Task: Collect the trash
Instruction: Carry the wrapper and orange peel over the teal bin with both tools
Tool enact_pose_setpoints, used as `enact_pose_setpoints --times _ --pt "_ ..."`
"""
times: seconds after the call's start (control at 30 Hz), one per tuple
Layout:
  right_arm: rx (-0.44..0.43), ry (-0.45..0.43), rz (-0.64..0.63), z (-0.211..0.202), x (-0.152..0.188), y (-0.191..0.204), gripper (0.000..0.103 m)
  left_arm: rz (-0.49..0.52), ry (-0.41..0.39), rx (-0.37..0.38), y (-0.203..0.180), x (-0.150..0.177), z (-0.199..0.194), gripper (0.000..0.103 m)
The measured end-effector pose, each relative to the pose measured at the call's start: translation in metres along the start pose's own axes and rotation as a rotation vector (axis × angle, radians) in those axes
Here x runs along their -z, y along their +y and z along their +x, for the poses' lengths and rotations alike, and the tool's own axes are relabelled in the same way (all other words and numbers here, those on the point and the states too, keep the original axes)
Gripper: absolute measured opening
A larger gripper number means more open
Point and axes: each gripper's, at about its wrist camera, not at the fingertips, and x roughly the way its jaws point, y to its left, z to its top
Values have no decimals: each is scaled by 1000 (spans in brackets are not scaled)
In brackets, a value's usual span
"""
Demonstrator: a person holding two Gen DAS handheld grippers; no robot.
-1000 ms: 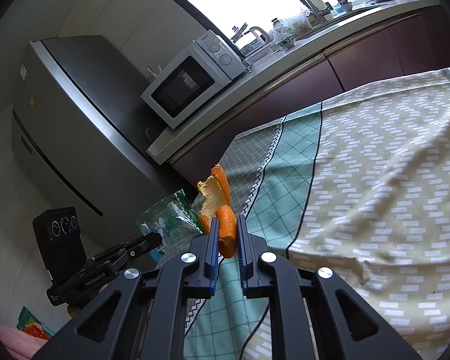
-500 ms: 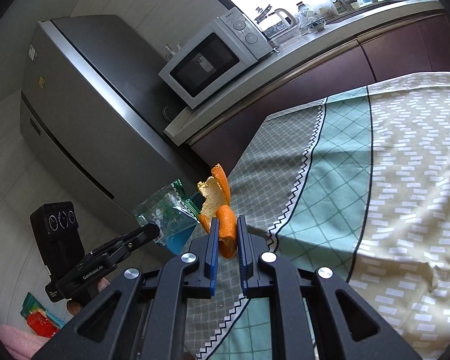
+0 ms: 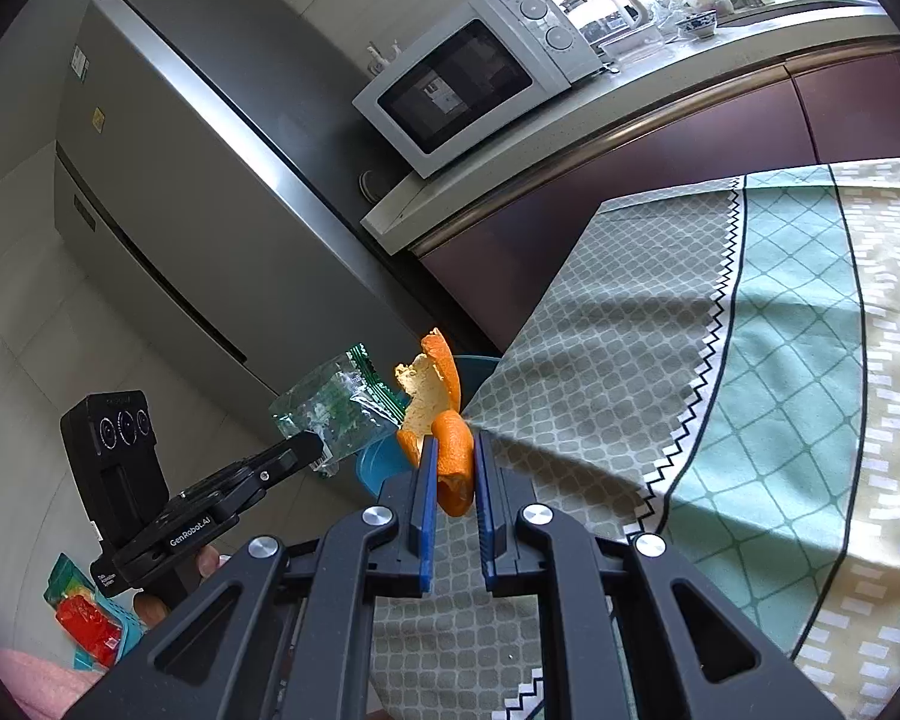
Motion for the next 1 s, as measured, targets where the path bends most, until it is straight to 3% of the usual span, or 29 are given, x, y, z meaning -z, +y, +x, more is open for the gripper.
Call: enact_pose_setpoints --times 0.6,1.0 --pt "-14 71 -43 53 -15 22 10 -47 11 -89 45 -2 7 9" --pt "-7 112 -41 82 -21 30 10 -64 32 -108 57 1 18 9"
